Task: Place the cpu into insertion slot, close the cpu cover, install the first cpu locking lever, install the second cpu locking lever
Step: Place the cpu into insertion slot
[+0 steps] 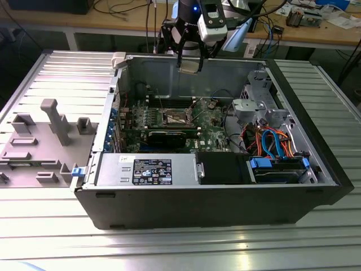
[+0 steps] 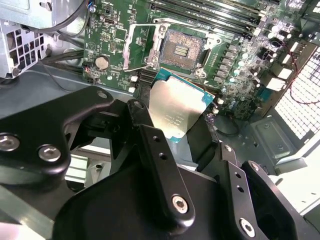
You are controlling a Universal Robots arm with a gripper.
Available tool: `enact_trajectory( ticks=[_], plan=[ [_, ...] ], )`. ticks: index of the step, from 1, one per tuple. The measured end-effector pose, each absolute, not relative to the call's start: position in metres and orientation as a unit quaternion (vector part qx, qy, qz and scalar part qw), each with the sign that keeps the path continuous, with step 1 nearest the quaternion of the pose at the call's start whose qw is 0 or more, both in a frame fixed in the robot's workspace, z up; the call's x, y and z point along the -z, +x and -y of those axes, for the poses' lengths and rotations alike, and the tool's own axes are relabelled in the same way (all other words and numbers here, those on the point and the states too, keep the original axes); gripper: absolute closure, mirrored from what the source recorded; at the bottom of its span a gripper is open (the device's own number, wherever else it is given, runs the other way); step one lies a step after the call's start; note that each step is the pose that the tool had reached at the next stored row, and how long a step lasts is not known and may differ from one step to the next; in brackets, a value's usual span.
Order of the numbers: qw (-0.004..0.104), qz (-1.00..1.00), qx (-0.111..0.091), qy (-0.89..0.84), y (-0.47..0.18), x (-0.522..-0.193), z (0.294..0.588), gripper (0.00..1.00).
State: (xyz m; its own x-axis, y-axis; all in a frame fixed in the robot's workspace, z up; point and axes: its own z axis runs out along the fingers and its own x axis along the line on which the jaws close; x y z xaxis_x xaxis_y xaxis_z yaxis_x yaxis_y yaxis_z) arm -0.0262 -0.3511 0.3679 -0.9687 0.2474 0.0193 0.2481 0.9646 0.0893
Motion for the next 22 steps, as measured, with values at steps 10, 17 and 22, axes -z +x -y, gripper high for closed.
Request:
enact_trajectory(
  ticks=[10, 17, 22],
  plan=[
    [0.004, 0.99, 0.046, -0.135, -0.0261, -0.3676, 0.3511, 0.46],
    [0.003, 0.988, 0.046, -0.147, -0.0261, -0.3674, 0.3511, 0.46],
    [0.003, 0.987, 0.046, -0.154, -0.0262, -0.3673, 0.351, 0.46]
  ],
)
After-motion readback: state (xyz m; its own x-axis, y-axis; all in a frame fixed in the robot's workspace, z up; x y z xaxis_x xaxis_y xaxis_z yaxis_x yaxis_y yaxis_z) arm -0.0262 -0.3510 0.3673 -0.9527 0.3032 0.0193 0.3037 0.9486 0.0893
